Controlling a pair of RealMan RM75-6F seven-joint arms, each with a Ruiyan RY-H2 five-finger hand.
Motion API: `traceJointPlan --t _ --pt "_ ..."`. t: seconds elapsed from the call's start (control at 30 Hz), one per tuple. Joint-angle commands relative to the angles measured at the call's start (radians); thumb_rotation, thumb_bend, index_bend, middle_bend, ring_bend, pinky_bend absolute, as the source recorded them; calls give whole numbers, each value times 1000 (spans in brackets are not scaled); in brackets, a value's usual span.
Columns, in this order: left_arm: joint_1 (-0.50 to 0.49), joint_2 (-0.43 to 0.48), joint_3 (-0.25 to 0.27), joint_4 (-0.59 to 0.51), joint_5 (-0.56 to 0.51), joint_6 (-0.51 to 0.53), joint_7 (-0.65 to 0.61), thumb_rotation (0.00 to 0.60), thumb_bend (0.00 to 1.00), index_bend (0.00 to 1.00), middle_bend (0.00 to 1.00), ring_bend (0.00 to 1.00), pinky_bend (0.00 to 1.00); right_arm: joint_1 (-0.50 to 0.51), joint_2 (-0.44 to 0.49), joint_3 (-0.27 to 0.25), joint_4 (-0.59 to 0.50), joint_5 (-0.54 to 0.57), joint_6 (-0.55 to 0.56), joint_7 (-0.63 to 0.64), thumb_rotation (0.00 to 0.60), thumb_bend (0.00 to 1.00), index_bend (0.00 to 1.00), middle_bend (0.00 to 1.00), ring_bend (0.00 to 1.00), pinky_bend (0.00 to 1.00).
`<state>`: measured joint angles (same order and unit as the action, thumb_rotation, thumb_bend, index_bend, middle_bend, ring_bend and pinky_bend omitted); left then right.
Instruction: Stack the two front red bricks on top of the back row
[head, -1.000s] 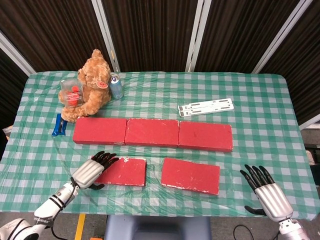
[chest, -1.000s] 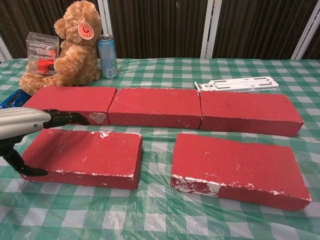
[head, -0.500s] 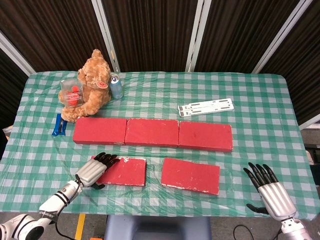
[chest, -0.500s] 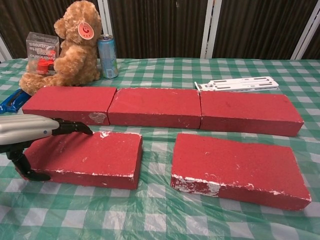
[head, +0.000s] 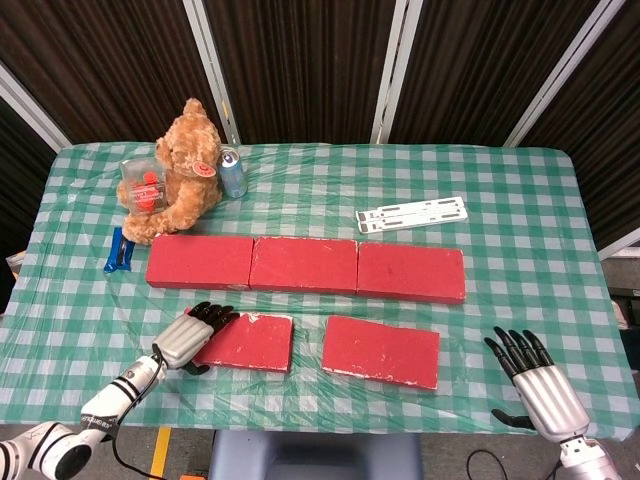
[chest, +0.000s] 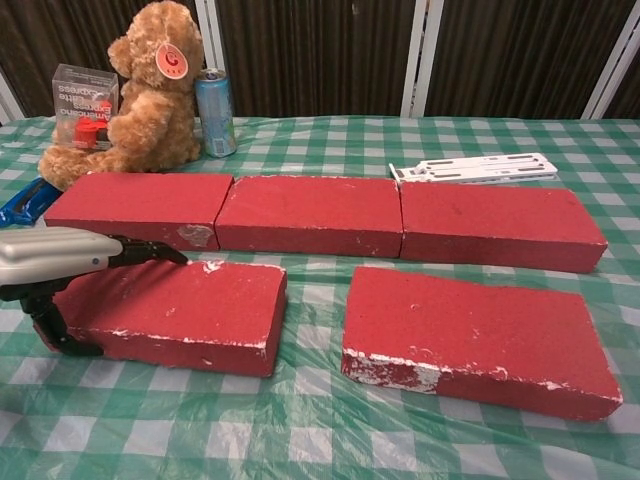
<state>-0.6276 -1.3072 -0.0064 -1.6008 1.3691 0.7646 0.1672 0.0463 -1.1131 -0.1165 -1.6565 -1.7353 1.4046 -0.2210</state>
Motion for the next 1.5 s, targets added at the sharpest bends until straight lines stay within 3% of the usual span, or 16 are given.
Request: traceJointPlan --t 0.03,0.1,0.23,0.43,0.77,0.97,1.2,1.5 --pt "-6 -1 1 3 -7 -6 -5 600 222 0 41 0 35 2 0 0 -2 3 -4 -2 549 86 0 0 0 0" --pt "-9 -1 3 8 -9 -7 -4 600 223 0 174 34 62 2 1 -1 -3 4 -7 -3 549 86 0 0 0 0" --pt "-11 -1 8 7 -18 -1 6 600 243 0 549 315 213 5 2 -3 -6 6 -12 -6 549 86 0 0 0 0" --pt "-2 -7 12 9 -6 40 13 600 259 0 759 500 423 5 3 -6 -11 6 -16 -13 547 86 0 0 0 0" --pt "31 80 16 -90 66 161 23 600 260 0 800 537 450 1 8 -8 -12 6 -6 -6 549 86 0 0 0 0" --pt "17 161 -43 -134 32 198 49 600 262 0 814 548 460 -1 10 1 -13 20 1 -2 549 86 0 0 0 0" --pt "-82 193 -128 -106 -63 85 22 600 262 0 816 549 474 0 4 24 -19 60 0 -8 549 86 0 0 0 0" --pt "-260 55 -193 85 -143 -97 6 600 261 0 815 549 472 17 -5 55 -28 127 -34 -20 549 86 0 0 0 0"
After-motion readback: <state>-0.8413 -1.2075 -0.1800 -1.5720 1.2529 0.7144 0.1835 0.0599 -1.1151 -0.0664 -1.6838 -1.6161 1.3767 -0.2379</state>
